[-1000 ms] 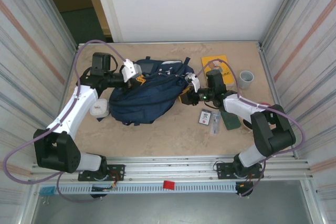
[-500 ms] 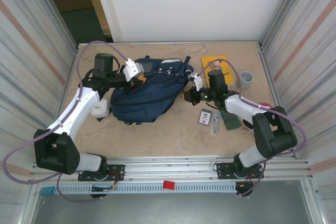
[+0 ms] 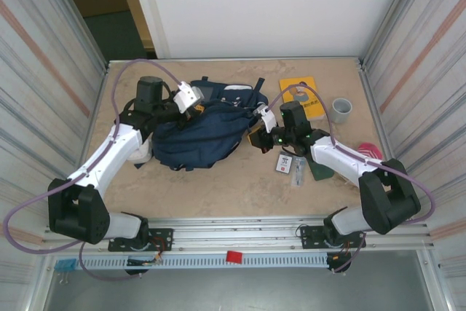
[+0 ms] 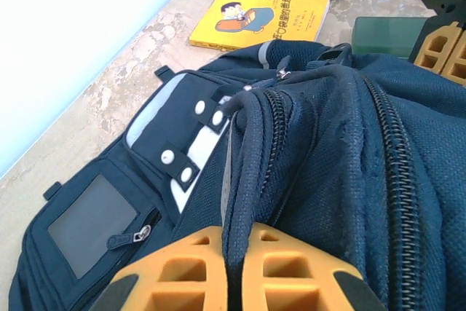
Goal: Pack the student bag
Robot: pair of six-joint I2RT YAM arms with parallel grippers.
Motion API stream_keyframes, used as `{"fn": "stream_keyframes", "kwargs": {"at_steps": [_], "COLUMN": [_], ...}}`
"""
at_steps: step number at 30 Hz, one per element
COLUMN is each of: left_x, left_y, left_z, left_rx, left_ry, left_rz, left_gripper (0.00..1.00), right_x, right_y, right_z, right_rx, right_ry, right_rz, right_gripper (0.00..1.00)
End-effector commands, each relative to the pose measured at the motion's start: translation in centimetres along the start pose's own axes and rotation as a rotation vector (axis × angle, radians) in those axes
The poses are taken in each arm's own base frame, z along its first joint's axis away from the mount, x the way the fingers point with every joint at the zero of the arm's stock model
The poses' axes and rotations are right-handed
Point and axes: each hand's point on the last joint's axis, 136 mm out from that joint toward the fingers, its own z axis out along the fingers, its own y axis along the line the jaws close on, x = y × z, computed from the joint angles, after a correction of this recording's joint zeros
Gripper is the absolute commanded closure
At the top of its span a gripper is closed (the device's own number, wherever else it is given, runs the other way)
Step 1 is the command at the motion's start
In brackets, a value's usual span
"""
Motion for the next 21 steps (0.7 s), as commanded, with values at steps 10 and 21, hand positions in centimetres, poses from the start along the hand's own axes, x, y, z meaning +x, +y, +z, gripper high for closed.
{"fn": "stream_keyframes", "kwargs": {"at_steps": [10,21], "left_x": [-3.5,-3.6], "left_y": [-1.7,-1.7], "left_z": [-1.5,-1.8], "left_rx": [0.060,0.048], "left_ry": [-0.164,-0.183], "left_rz": [0.075,0.064], "left_gripper": [1.00,1.00], "right_x": [-4.6,-2.9], "right_y": [1.5,-2.3], "right_z": [-0.1,-0.3], "right_rx": [-0.163,-0.063], "right_ry": [-0.117,-0.090], "right_rz": [-0.022,0.115], "right_gripper": [0.78,0.76]}}
